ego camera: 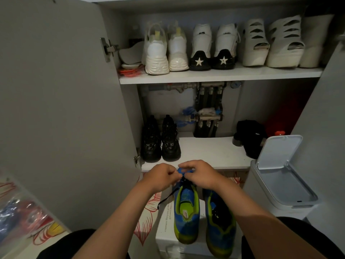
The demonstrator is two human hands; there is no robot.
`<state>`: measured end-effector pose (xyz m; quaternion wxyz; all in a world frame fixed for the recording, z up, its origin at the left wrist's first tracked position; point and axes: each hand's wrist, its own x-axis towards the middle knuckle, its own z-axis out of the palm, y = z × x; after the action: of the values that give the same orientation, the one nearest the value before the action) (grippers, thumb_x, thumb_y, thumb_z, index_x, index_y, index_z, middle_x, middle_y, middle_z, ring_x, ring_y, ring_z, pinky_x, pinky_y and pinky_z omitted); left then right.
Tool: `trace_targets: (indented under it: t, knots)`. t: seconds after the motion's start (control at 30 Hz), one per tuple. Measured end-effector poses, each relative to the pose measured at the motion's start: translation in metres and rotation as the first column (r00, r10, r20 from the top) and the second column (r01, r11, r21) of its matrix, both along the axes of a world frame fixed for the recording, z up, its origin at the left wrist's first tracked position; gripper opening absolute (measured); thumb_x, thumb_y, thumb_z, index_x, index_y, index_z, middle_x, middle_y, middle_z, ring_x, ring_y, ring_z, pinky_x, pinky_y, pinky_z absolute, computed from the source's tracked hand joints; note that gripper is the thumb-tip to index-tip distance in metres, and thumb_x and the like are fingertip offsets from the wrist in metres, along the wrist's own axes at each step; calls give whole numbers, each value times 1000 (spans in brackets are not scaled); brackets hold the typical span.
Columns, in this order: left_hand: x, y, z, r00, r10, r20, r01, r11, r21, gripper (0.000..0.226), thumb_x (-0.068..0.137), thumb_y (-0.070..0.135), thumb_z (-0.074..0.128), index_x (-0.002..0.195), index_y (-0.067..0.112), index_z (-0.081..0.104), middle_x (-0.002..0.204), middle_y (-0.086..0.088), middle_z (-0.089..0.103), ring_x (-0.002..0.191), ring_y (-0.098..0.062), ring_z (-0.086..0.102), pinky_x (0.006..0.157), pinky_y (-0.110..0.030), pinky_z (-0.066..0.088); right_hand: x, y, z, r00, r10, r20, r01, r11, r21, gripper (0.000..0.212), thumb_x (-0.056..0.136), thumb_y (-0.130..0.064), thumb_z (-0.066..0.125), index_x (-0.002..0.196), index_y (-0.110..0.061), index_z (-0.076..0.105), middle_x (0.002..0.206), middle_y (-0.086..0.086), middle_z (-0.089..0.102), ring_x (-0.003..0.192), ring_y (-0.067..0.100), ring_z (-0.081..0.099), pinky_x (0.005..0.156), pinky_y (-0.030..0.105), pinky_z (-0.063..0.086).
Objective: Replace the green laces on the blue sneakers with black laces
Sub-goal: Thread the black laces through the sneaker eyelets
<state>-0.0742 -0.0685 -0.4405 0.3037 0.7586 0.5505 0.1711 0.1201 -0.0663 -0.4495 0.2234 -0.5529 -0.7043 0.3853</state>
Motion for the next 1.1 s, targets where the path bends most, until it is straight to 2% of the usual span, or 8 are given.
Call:
trace_targets:
  t: [0.07,0.13,0.3,0.57,0.67,0.83,1.0,1.1]
  knots:
    - [2,1,0,1000,15,2,-15,999,37,37,92,45,62,62,22,66,68,0,69,59,-6,60,70,-36,53,-2,1,-1,999,15,-34,-15,1000,-4,16,90,-18,66,99,-22,79,90,-4,76,73,-1,64,73,24,54]
    - [3,1,0,998,35,44,-36,999,33,37,91,45,63,61,24,65,68,0,69,59,-7,60,70,-35,53,0,3,-2,999,-3,-45,4,1000,14,12,89,-19,70,83,-16,79,77,-2,75,62,-2,61,67,25,51]
    - [6,-2,-9,991,59,118,-57,998,-16,34,91,43,64,65,22,68,67,3,70,56,-4,59,67,-31,52,0,2,2,997,25,-73,-28,999,-31,19,88,-12,69,80,-27,77,72,-5,74,66,-2,64,69,20,49]
    - [8,-3,-15,975,143,171,-128,987,-94,40,95,48,57,68,19,66,66,2,69,57,-11,61,66,-31,50,4,4,3,1000,-11,-26,11,1000,-28,16,87,-21,73,72,-26,76,70,-2,73,68,5,65,76,30,55]
    - [9,-5,-23,987,153,51,-146,981,-129,36,96,43,51,72,18,62,70,1,67,63,-13,60,65,-30,47,5,5,-3,989,-65,132,69,997,-29,14,86,-20,70,78,-11,77,77,5,75,76,14,70,77,32,57]
    - [14,-11,-40,984,99,-151,-130,969,-212,28,78,37,73,80,9,74,78,-4,71,71,-10,62,59,-24,45,3,-1,-9,928,-16,371,35,998,-44,25,82,-22,57,89,-2,71,94,13,72,90,28,67,80,40,56]
    - [16,-12,-48,978,207,-42,-211,951,-227,19,83,18,70,79,0,75,80,-19,72,72,-26,69,72,-40,60,-4,-8,-10,875,40,482,-62,998,30,24,88,-27,59,86,-7,72,92,9,73,87,25,67,76,41,57]
    - [13,-13,-49,958,286,36,-263,917,-299,20,84,9,66,84,-11,70,80,-27,70,74,-35,71,68,-46,61,-9,-12,-12,829,72,555,-111,993,37,20,89,-23,57,86,-10,72,91,6,72,87,25,66,76,38,57]
